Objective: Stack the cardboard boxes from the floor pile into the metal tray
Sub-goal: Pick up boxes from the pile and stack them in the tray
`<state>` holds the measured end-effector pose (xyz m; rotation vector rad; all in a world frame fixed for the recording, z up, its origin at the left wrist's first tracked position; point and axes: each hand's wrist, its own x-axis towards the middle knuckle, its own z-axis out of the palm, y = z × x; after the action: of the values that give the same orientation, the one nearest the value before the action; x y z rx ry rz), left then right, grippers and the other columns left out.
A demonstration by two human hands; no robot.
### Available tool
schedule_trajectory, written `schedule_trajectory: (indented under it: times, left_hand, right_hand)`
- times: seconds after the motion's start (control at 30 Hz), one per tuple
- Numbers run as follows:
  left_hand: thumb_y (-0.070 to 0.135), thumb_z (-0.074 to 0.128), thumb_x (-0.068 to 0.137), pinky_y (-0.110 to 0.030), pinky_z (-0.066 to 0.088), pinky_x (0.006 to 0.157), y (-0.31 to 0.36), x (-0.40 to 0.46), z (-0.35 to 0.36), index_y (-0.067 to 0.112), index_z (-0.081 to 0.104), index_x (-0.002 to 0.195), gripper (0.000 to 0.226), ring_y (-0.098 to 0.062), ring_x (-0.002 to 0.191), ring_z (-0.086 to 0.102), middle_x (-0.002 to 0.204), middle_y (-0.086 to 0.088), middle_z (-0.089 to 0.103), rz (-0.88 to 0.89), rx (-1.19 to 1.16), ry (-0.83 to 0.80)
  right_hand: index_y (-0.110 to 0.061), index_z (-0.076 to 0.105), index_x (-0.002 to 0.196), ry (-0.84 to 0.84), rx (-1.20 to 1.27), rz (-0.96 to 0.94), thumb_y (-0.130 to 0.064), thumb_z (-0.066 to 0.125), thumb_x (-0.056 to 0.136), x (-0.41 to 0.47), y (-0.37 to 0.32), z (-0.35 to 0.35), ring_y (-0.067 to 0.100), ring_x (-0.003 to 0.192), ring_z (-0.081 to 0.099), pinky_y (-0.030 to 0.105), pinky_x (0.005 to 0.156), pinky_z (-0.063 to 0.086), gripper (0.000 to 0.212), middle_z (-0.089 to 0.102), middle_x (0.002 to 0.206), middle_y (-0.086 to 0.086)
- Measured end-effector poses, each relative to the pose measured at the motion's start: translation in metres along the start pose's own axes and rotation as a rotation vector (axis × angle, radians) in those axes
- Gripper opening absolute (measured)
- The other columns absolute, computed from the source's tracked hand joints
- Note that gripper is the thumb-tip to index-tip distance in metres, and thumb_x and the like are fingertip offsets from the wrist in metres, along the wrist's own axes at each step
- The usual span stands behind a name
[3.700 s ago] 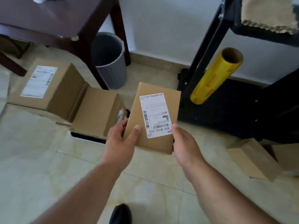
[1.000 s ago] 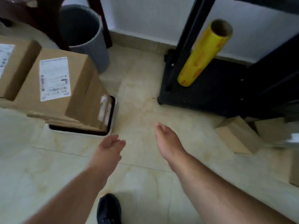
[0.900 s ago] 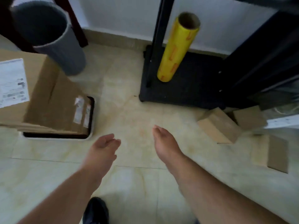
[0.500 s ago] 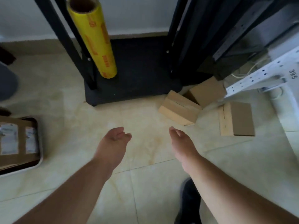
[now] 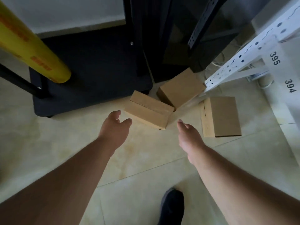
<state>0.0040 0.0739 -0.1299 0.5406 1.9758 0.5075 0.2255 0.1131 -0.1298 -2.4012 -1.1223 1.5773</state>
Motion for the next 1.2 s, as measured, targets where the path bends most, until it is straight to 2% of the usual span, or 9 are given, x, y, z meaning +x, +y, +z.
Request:
schedule_trajectory:
  times: [0.23, 0.43, 0.57, 0.7, 0.8, 0.87, 0.97, 1.07, 1.2]
  left_hand:
    - [0.036, 0.064, 0.097, -0.041, 0.043, 0.1, 0.0, 0.081, 0.048, 0.017, 0.03, 0.162, 0.077, -0.039, 0.138, 0.048, 0.161, -0.012, 0.04, 0.058, 0.091, 0.077]
    - [0.031, 0.062, 0.101, -0.043, 0.043, 0.106, -0.018, 0.11, 0.059, 0.014, 0.03, 0.162, 0.071, -0.038, 0.141, 0.047, 0.162, -0.016, 0.04, 0.06, 0.142, 0.009]
    - [0.033, 0.062, 0.1, -0.035, 0.037, 0.106, -0.028, 0.097, 0.055, 0.019, 0.02, 0.166, 0.08, -0.033, 0.148, 0.041, 0.168, -0.008, 0.032, 0.036, 0.07, -0.012]
    - [0.059, 0.062, 0.089, -0.045, 0.043, 0.112, -0.043, 0.059, 0.027, 0.035, 0.031, 0.163, 0.084, -0.036, 0.137, 0.052, 0.16, -0.006, 0.041, -0.035, -0.058, -0.016]
    - [0.084, 0.056, 0.074, -0.057, 0.049, 0.108, -0.052, 0.024, 0.0, 0.051, 0.049, 0.144, 0.078, -0.033, 0.128, 0.057, 0.144, -0.001, 0.051, -0.102, -0.206, -0.016]
    - [0.081, 0.054, 0.084, -0.057, 0.051, 0.106, -0.055, -0.001, -0.019, 0.045, 0.057, 0.13, 0.059, -0.03, 0.12, 0.059, 0.128, 0.001, 0.059, -0.141, -0.309, -0.004]
    - [0.078, 0.055, 0.087, -0.055, 0.052, 0.105, -0.062, -0.034, -0.047, 0.043, 0.062, 0.107, 0.042, -0.024, 0.11, 0.063, 0.115, 0.003, 0.064, -0.188, -0.442, 0.043]
    - [0.077, 0.055, 0.088, -0.054, 0.05, 0.107, -0.066, -0.062, -0.081, 0.042, 0.063, 0.101, 0.038, -0.021, 0.112, 0.063, 0.116, 0.002, 0.066, -0.201, -0.558, 0.073]
    - [0.079, 0.055, 0.086, -0.056, 0.048, 0.109, -0.078, -0.083, -0.126, 0.041, 0.063, 0.109, 0.046, -0.017, 0.115, 0.063, 0.122, 0.006, 0.069, -0.234, -0.708, 0.057]
  right_hand:
    - [-0.014, 0.046, 0.152, -0.045, -0.01, -0.014, -0.048, 0.039, 0.107, 0.071, 0.005, 0.019, 0.032, 0.133, 0.052, 0.034, 0.094, 0.038, 0.057, 0.052, 0.152, 0.011]
    - [-0.013, 0.038, 0.157, -0.078, -0.024, -0.031, -0.048, 0.043, 0.105, 0.096, 0.013, 0.043, 0.033, 0.139, 0.047, 0.041, 0.11, 0.039, 0.062, 0.046, 0.157, 0.011]
    - [-0.018, 0.056, 0.136, -0.075, 0.046, -0.039, -0.048, 0.05, 0.101, 0.088, 0.013, 0.051, 0.029, 0.112, 0.062, 0.046, 0.106, 0.05, 0.046, 0.065, 0.121, 0.005]
    - [-0.025, 0.057, 0.117, -0.033, 0.142, -0.048, -0.05, 0.052, 0.099, 0.058, 0.006, 0.049, 0.018, 0.094, 0.059, 0.049, 0.106, 0.051, 0.031, 0.053, 0.09, -0.014]
    - [-0.02, 0.052, 0.127, -0.031, 0.233, -0.027, -0.062, 0.05, 0.096, 0.027, -0.003, 0.048, 0.019, 0.102, 0.058, 0.052, 0.107, 0.049, 0.052, 0.056, 0.102, -0.008]
    - [-0.021, 0.048, 0.139, -0.017, 0.292, 0.007, -0.073, 0.047, 0.092, 0.001, -0.015, 0.052, 0.026, 0.114, 0.057, 0.054, 0.106, 0.049, 0.07, 0.058, 0.121, 0.0]
    - [-0.018, 0.048, 0.142, 0.053, 0.314, 0.075, -0.078, 0.048, 0.089, -0.042, -0.038, 0.063, 0.028, 0.111, 0.059, 0.048, 0.094, 0.053, 0.081, 0.058, 0.126, 0.003]
    - [-0.014, 0.054, 0.122, 0.122, 0.343, 0.065, -0.066, 0.059, 0.089, -0.079, -0.057, 0.081, 0.021, 0.086, 0.058, 0.033, 0.061, 0.041, 0.062, 0.062, 0.103, 0.004]
    - [-0.007, 0.06, 0.111, 0.137, 0.345, -0.045, -0.048, 0.059, 0.089, -0.118, -0.074, 0.106, 0.018, 0.072, 0.055, 0.031, 0.056, 0.038, 0.047, 0.06, 0.086, 0.003]
